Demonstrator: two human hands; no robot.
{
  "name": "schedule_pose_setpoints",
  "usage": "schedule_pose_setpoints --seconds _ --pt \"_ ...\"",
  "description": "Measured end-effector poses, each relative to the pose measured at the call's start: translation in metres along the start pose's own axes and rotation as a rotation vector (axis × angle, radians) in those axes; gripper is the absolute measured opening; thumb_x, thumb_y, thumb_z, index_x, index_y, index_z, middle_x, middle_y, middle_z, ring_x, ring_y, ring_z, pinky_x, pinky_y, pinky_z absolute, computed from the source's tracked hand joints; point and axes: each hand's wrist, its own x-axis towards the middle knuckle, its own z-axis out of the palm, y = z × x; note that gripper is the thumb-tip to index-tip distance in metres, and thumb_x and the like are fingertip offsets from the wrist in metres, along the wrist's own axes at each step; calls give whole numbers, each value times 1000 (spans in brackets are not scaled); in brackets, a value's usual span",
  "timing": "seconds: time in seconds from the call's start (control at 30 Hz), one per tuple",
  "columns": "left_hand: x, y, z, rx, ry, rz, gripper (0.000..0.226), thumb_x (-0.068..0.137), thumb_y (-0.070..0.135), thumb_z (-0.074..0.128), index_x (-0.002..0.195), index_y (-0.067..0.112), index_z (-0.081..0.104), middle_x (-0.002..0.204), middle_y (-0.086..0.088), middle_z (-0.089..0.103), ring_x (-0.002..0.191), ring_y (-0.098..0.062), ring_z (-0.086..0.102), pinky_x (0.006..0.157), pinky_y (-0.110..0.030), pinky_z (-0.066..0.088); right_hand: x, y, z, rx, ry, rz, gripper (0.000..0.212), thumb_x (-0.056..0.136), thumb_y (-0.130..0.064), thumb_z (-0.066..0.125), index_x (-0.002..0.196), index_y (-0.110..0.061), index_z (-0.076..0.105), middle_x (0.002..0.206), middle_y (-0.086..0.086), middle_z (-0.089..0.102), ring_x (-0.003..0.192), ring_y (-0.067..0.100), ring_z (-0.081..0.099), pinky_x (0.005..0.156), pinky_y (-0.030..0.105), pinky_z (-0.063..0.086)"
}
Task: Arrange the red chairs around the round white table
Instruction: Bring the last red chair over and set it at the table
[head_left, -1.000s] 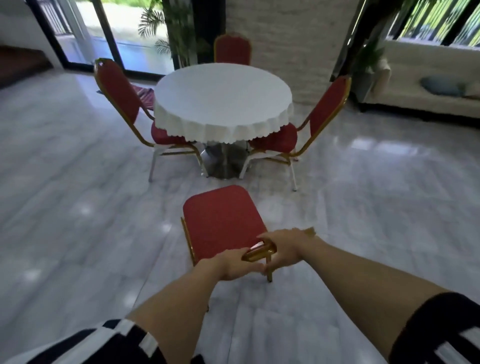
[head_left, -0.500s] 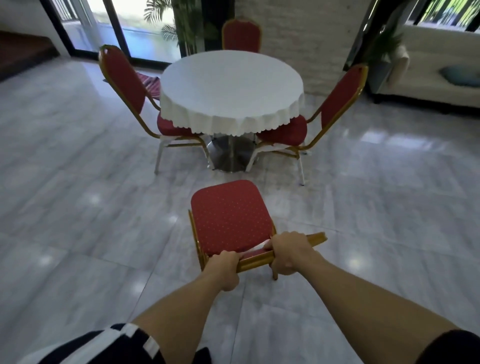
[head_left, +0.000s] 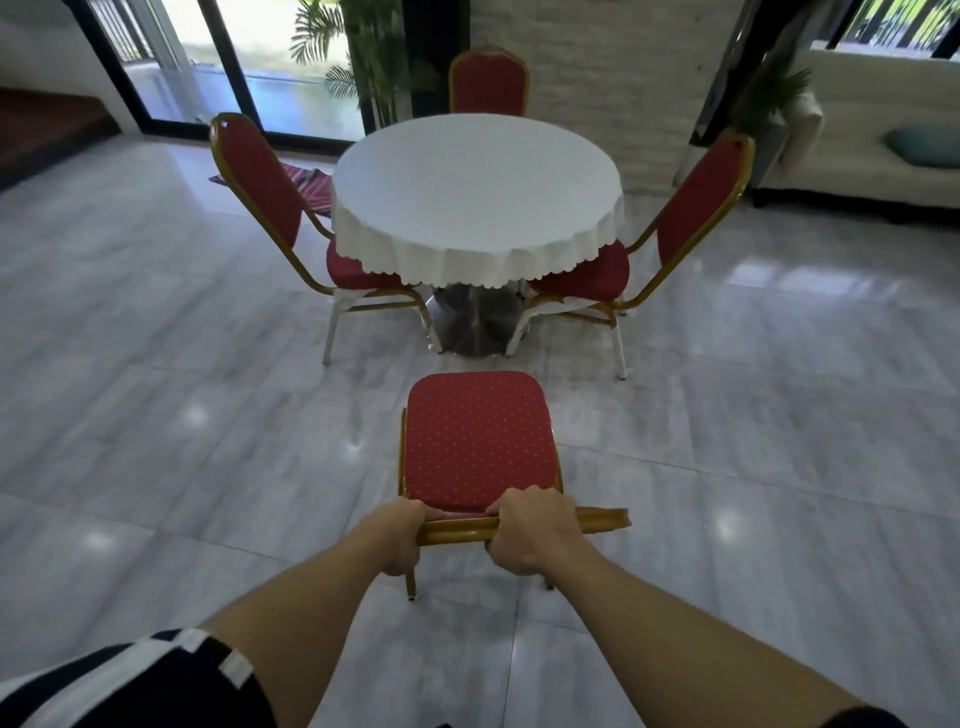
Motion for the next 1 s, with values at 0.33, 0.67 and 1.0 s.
schedule_pose_setpoints --seconds 0.33,0.67,1.0 --pt "12 -76 -37 45 -1 -16 61 99 6 53 144 47 56 109 2 66 99 -20 66 93 -36 58 39 -66 0 68 25 -34 21 93 -41 61 94 -28 77 74 -7 68 65 17 64 70 32 55" --pt "15 -83 -47 -7 -55 101 26 89 15 65 112 26 70 102 0 69 96 -21 66 89 -35 57 35 -46 -8 137 -31 -139 46 81 -70 68 107 -33 76 81 -14 69 73 12 65 81 35 57" --pt "21 -69 -54 54 -66 303 51 93 12 60 136 38 57 111 7 57 105 -19 59 90 -33 51 37 -26 -5 72 14 -62 32 92 -48 59 119 -39 75 93 -11 76 81 17 71 85 36 61"
